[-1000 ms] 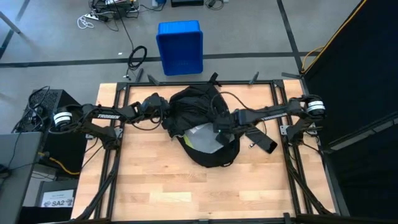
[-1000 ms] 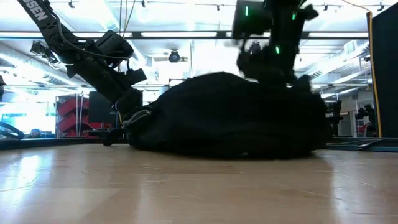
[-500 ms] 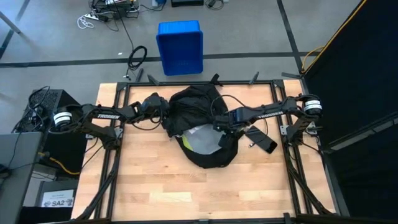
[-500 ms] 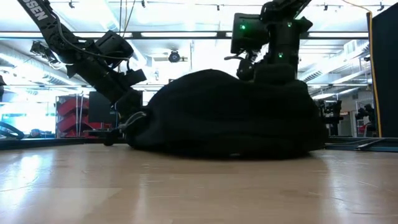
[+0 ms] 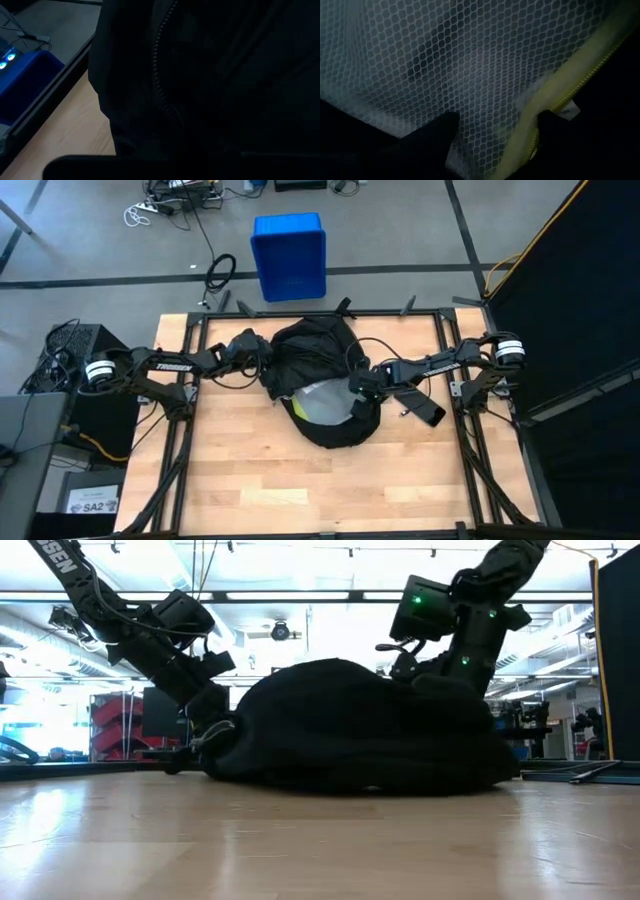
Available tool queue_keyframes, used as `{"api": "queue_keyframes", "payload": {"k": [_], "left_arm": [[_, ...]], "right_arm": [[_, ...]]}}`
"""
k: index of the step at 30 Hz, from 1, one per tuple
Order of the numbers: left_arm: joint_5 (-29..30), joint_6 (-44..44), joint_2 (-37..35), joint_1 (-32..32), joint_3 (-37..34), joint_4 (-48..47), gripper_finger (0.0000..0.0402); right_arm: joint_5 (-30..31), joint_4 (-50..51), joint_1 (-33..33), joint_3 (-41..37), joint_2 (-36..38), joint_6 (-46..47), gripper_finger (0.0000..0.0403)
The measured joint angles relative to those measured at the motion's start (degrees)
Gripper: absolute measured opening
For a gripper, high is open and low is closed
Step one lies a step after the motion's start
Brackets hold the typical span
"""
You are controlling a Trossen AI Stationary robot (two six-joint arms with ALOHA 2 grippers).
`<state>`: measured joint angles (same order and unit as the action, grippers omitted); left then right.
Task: Unpack backpack
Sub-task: Remove the yellow zip bag from the backpack
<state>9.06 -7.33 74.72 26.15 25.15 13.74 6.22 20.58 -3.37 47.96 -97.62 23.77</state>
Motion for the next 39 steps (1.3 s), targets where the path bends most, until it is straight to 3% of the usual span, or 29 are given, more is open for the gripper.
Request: {"api": "queue_keyframes", "payload": {"k": [3, 9, 10, 19, 24, 30, 39], "left_arm": [[0.0, 0.0, 0.0, 0.0, 0.0, 0.0, 0.0], [-0.2, 1.5, 0.0, 0.0, 0.0, 0.1, 0.0], [-0.2, 1.6, 0.0, 0.0, 0.1, 0.0, 0.0], [-0.8, 0.9, -0.4, 0.0, 3.3, 0.1, 0.0], [-6.0, -1.4, -2.1, -0.4, 8.1, -0.9, 0.0009], [-6.8, -5.3, -6.7, -0.5, 16.4, -8.4, 0.0058], [-6.5, -7.2, -13.4, -2.5, 27.3, -16.3, 0.0155]], "right_arm": [[0.9, -0.6, 0.0, -0.1, 0.0, 0.2, 0.0211], [1.5, -1.5, 0.6, 1.6, -0.5, -2.7, 0.0035], [1.2, -1.3, 0.6, 2.2, -0.4, -3.6, 0.002], [3.1, -0.7, 1.6, 7.5, 6.5, -7.8, 0.0006], [5.0, -0.7, 2.7, 9.1, 12.1, -9.6, 0.0003], [6.6, -1.2, 4.2, 9.5, 16.3, -10.4, 0.0001], [6.8, -2.7, 3.3, 9.6, 16.0, -12.3, 0.0001]]}}
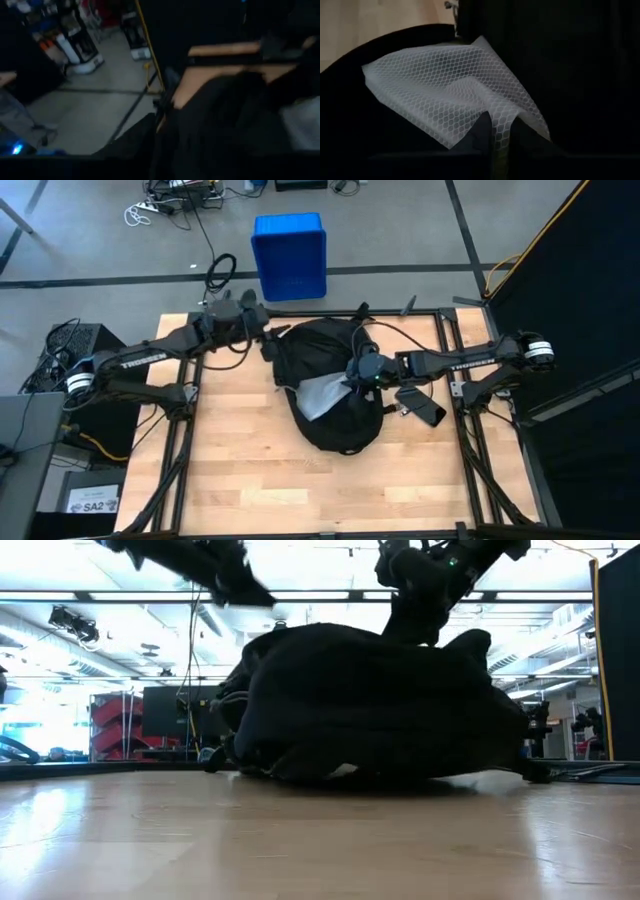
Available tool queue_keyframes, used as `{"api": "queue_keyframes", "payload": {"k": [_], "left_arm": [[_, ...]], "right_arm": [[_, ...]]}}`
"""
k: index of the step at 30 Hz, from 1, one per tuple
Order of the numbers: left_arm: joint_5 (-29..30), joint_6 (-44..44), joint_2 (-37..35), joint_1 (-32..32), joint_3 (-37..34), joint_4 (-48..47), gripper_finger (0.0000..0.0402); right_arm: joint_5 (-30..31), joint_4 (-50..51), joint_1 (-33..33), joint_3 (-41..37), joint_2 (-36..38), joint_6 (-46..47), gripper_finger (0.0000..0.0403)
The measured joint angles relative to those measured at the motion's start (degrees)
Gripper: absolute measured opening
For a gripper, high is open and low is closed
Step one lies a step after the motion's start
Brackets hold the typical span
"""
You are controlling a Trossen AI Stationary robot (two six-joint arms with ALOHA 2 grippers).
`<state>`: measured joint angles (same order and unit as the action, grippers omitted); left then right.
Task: Unpack backpack
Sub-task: Remove the yellow zip bag from the backpack
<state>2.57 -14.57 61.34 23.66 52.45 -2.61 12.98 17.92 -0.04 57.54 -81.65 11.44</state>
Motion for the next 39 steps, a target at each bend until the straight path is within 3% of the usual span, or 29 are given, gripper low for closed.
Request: {"api": "queue_keyframes", "payload": {"k": [6, 8, 10, 15, 18, 27, 32, 36, 39], "left_arm": [[-12.2, 5.1, -0.5, -8.9, -1.3, 1.9, 0.0181], [-11.9, 7.1, 0.8, -13.8, -3.1, 4.4, 0.0181], [-5.6, 6.9, 2.3, -18.8, -4.8, 6.9, 0.0178], [17.3, 0.6, 8.7, -28.6, -5.7, 9.8, 0.0169], [25.4, -2.9, 12.6, -31.9, -5.8, 14.1, 0.0168], [31.5, -7.8, 22.8, -37.2, 1.4, 15.4, 0.0186], [43.4, -10.3, 30.4, -37.7, 7.5, 9.4, 0.0226], [45.8, -6.8, 35.4, -36.2, 12.0, 3.6, 0.0257], [50.9, -5.9, 38.4, -35.2, 14.4, 2.5, 0.027]], "right_arm": [[-0.8, -3.9, -1.7, 0.0, 0.1, -1.2, 0.0], [-0.9, -4.8, -2.2, 0.0, 0.1, -1.5, 0.0], [-1.1, -6.2, -2.4, 0.0, 0.1, -1.6, 0.0], [-3.2, -8.2, -2.8, 0.1, 0.1, -1.6, 0.0], [-3.3, -8.7, -2.8, 0.1, 0.1, -1.6, 0.0], [-3.8, -9.6, -2.8, 0.1, 0.2, -1.0, 0.0], [-4.1, -10.1, -2.8, 0.1, 0.2, -0.6, 0.0001], [-4.3, -10.5, -2.7, 0.1, 0.2, -0.5, 0.0002], [-4.8, -10.5, -2.7, 0.1, 0.2, 0.6, 0.0002]]}}
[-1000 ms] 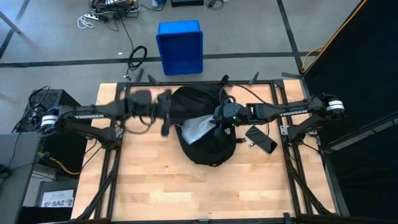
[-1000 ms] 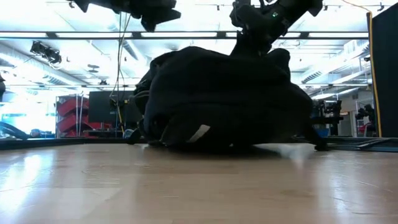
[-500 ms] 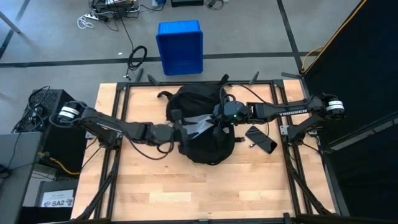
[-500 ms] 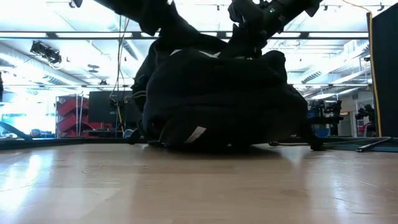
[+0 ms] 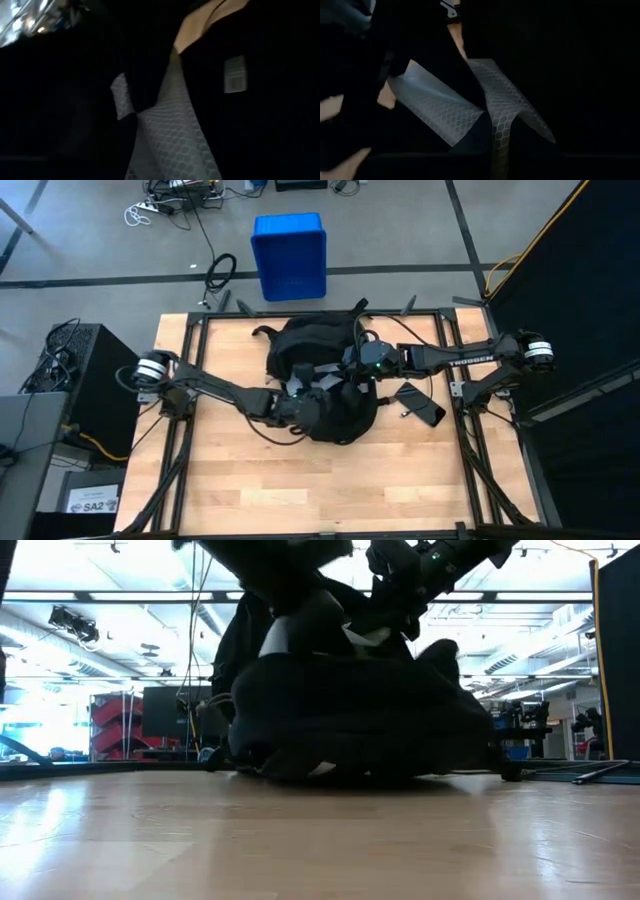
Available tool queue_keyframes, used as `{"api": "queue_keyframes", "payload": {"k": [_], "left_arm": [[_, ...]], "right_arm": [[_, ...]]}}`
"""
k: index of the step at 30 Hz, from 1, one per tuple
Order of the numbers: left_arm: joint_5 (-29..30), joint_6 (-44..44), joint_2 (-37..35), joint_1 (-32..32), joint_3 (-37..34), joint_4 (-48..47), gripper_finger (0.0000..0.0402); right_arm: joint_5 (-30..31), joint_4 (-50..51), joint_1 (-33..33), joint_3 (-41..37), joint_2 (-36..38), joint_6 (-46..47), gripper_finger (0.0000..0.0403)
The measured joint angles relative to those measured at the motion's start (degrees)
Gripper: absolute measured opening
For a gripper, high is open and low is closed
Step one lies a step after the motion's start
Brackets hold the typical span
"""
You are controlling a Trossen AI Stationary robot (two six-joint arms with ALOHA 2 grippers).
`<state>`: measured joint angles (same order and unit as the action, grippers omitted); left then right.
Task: Unpack backpack
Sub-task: Remove the yellow zip bag from the backpack
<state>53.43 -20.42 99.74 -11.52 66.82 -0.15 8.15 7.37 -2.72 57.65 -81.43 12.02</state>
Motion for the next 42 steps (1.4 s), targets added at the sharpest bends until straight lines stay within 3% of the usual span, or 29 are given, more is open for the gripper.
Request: {"api": "queue_keyframes", "payload": {"k": [3, 7, 9, 13, 15, 20, 23, 34, 37, 42], "left_arm": [[2.2, -1.3, 1.6, 0.9, 1.2, 0.0, 0.0266], [2.3, -1.8, 2.0, 1.3, 1.4, -0.7, 0.0215], [2.6, -1.6, 1.9, 1.3, 1.4, -1.1, 0.0168], [4.0, -1.7, 1.7, 1.3, 1.5, -2.5, 0.0037], [4.4, -1.6, 1.7, 1.5, 2.3, -4.2, 0.0013], [5.9, 0.1, 1.6, 1.4, 3.9, -10.0, 0.0001], [7.6, 0.2, 1.3, 1.1, 3.9, -11.1, 0.0], [7.3, -0.4, -4.9, -2.1, 3.9, -11.2, 0.0], [7.2, -0.9, -8.4, -3.4, 3.9, -11.2, 0.0], [7.1, -4.0, -14.7, -6.2, 3.9, -11.1, 0.0]], "right_arm": [[0.4, -0.1, 0.7, 0.0, 0.0, 0.4, 0.0002], [0.3, 0.9, 1.7, 0.0, 0.0, 0.3, 0.0008], [-0.3, 2.0, 2.0, 0.0, 0.0, 0.4, 0.0017], [-2.2, 3.2, 2.3, -0.3, 0.1, 0.4, 0.0038], [-3.0, 3.2, 2.6, -0.4, 0.2, 0.4, 0.0047], [-7.9, 5.7, 4.5, 0.9, 0.8, 3.9, 0.0067], [-7.7, 6.5, 7.4, 1.5, 2.3, 2.6, 0.0076], [7.2, 13.6, 13.2, 0.9, 0.4, -2.8, 0.0081], [11.0, 11.7, 11.7, 0.0, -2.9, -2.1, 0.008], [11.8, 10.7, 6.2, 0.0, -9.7, 1.7, 0.009]]}}
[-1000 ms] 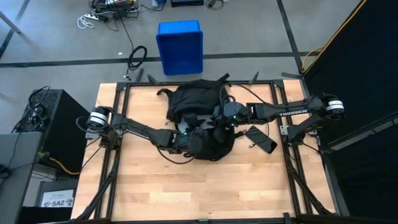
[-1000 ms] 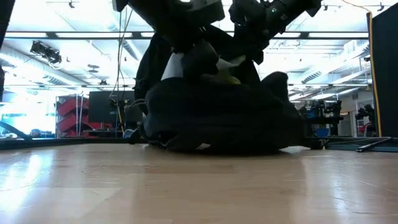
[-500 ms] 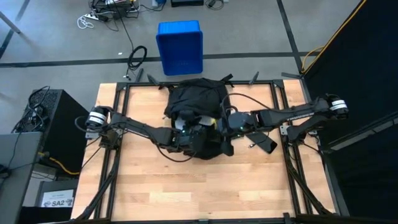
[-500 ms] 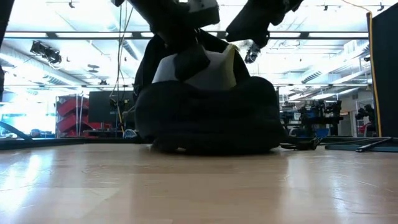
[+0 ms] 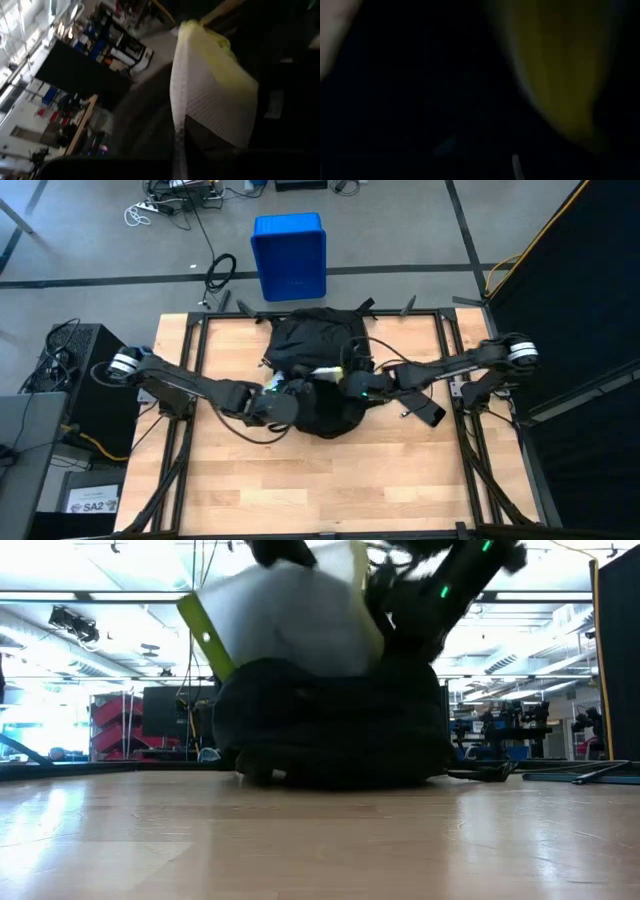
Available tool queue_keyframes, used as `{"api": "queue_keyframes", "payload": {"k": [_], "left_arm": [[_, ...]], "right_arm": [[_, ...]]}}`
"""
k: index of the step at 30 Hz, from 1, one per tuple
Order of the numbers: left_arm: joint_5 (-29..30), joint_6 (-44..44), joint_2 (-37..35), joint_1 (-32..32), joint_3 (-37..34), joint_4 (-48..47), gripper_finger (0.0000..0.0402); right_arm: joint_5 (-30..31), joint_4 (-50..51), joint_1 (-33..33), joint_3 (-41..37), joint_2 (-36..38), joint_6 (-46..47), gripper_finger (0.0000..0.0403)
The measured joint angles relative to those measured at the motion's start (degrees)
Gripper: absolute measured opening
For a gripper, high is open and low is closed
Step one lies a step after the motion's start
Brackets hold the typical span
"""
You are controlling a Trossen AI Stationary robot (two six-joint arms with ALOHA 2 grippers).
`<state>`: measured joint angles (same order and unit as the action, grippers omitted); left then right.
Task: Unpack backpack
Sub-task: Remove the yellow zip bag from the backpack
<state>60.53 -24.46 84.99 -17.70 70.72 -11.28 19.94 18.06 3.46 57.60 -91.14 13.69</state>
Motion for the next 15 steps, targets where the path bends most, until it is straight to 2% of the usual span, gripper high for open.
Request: {"api": "queue_keyframes", "payload": {"k": [7, 11, 15], "left_arm": [[0.3, -5.8, -7.7, -4.7, 4.0, -0.3, 0.0], [1.5, -10.0, -10.2, -8.2, 8.4, -0.4, 0.0], [1.4, -10.6, -10.6, -12.0, 10.8, -1.5, 0.0]], "right_arm": [[-0.1, -1.1, -6.5, -0.1, -7.0, 1.6, 0.0109], [-0.3, -2.9, -9.7, -0.2, -8.1, 0.6, 0.0117], [-0.6, -3.0, -12.5, -0.2, -8.0, 0.0, 0.0122]]}}
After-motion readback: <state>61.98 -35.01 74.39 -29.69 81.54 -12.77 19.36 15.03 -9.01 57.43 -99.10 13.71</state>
